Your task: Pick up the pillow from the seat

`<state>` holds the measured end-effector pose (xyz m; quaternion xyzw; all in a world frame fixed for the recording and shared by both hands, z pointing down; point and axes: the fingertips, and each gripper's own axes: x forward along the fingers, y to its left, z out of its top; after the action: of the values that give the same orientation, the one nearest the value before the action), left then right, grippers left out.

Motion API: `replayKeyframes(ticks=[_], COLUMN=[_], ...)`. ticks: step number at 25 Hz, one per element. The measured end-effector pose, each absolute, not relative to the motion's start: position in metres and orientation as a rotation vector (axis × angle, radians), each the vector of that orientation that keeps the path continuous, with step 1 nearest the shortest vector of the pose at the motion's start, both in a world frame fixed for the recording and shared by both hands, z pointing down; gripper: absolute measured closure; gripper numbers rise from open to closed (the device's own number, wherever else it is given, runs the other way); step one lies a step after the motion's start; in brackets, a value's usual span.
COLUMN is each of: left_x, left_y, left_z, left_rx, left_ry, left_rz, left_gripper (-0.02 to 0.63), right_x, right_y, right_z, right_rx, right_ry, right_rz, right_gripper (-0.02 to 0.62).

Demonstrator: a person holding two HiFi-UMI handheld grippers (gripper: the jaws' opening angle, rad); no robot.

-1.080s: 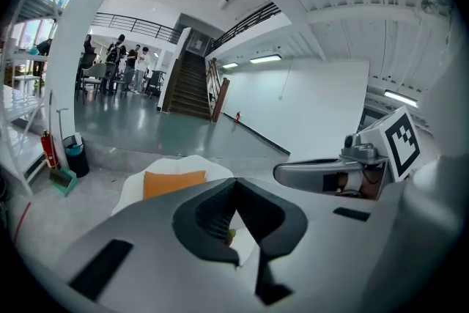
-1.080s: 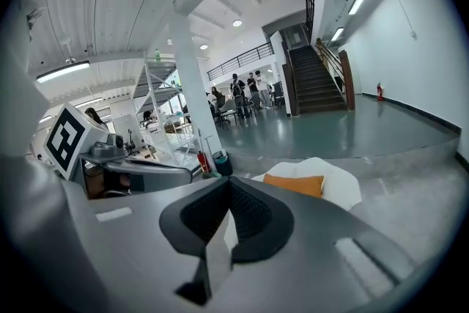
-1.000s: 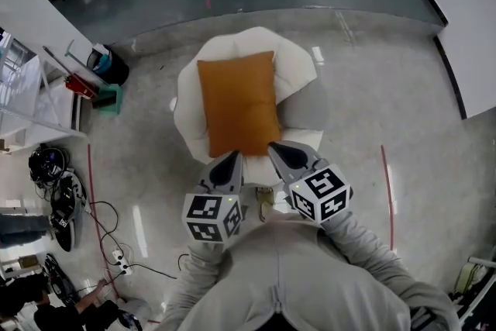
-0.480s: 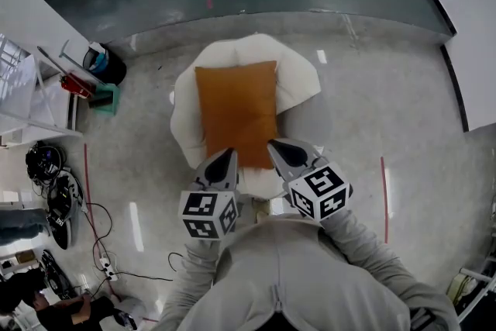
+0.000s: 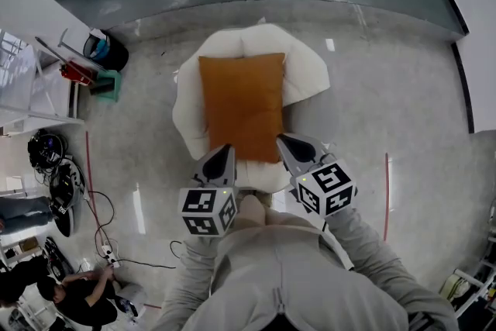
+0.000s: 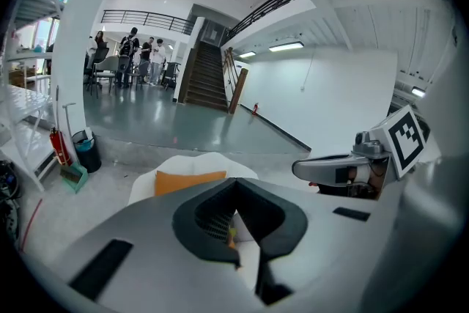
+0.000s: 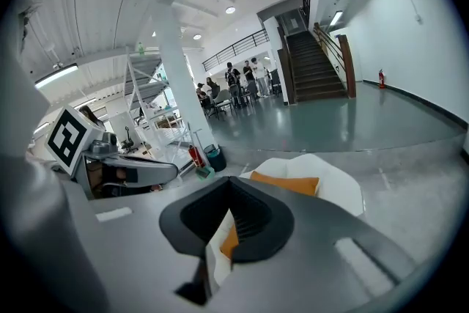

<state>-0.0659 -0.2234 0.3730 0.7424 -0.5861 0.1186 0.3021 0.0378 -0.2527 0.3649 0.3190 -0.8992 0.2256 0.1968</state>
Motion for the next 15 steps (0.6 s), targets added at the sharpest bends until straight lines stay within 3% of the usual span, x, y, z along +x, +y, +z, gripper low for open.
replayKeyframes(ticks=[15], left_x=[-0.087], left_y=[-0.259], left_z=[0.432], left_rx=[1.929], left_ry=[-1.495], left_rz=[0.366], left_gripper=[0.604], right_x=[0.037], right_y=[-0.282], right_z=[0.424], right_rx=[0.976], right_ry=[-2.396], right_rz=[0.712], right_gripper=[0.595])
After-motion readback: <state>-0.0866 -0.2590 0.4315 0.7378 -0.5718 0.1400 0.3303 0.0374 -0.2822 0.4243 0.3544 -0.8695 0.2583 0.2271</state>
